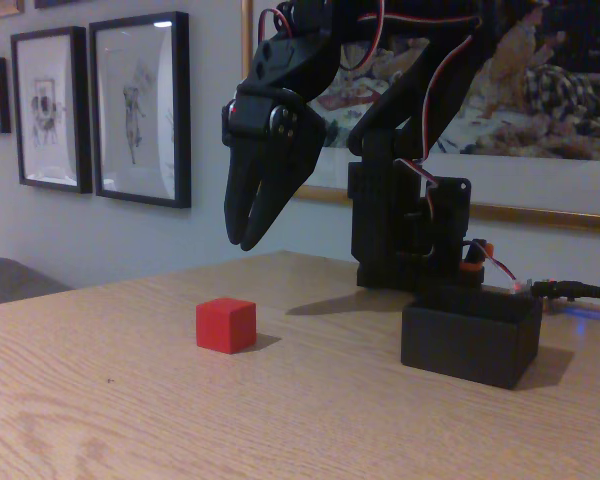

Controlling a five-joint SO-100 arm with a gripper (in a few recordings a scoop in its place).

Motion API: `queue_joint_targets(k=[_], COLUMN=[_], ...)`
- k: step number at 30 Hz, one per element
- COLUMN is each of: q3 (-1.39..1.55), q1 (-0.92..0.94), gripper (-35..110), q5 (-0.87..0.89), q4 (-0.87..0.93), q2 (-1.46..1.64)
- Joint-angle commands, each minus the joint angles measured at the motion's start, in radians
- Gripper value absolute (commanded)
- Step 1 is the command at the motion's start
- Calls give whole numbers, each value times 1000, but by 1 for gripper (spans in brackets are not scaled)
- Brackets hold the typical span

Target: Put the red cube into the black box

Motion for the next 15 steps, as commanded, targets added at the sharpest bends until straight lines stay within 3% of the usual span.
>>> queue_joint_targets(k=[1,15], q3=[72,34], q1=[98,132], gripper=[13,13], q5=[69,26], q4=[-29,-26], q2=[69,37])
